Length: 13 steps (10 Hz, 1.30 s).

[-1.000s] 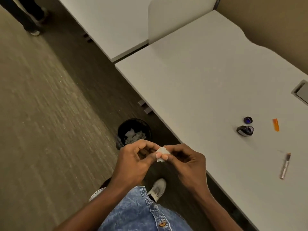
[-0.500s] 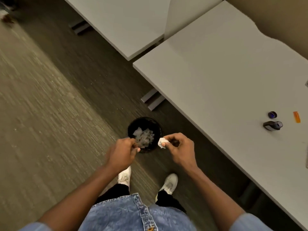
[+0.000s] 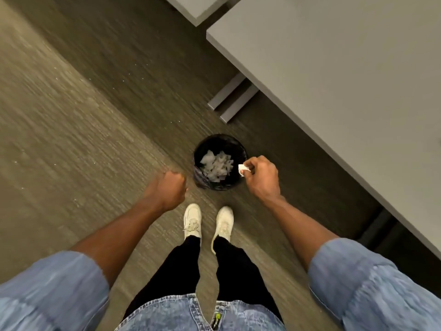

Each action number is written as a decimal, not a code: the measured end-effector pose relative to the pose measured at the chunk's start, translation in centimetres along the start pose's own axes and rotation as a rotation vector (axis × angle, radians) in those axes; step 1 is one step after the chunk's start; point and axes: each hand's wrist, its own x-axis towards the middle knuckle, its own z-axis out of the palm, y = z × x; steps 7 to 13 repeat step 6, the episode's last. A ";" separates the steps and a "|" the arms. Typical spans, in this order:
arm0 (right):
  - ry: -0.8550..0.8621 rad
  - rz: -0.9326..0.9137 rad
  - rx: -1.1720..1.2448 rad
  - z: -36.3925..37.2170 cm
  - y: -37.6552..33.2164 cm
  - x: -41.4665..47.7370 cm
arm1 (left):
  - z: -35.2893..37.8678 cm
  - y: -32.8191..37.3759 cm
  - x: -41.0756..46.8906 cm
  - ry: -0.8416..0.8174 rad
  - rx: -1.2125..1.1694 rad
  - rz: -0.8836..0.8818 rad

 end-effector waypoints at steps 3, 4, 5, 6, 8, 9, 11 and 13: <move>-0.060 0.012 -0.167 8.2 1.8 7.1 | 8.1 0.1 5.7 -0.100 -0.073 0.004; -0.129 0.065 -0.159 11.6 3.0 8.4 | 10.5 0.1 8.0 -0.106 -0.071 0.006; -0.179 0.086 -0.149 13.3 3.8 9.0 | 11.9 -0.1 9.7 -0.115 -0.088 0.031; -0.193 0.062 -0.133 14.9 4.8 9.4 | 12.8 -0.2 11.8 -0.130 -0.080 0.055; -0.193 0.062 -0.133 14.9 4.8 9.4 | 12.8 -0.2 11.8 -0.130 -0.080 0.055; -0.193 0.062 -0.133 14.9 4.8 9.4 | 12.8 -0.2 11.8 -0.130 -0.080 0.055; -0.193 0.062 -0.133 14.9 4.8 9.4 | 12.8 -0.2 11.8 -0.130 -0.080 0.055; -0.193 0.062 -0.133 14.9 4.8 9.4 | 12.8 -0.2 11.8 -0.130 -0.080 0.055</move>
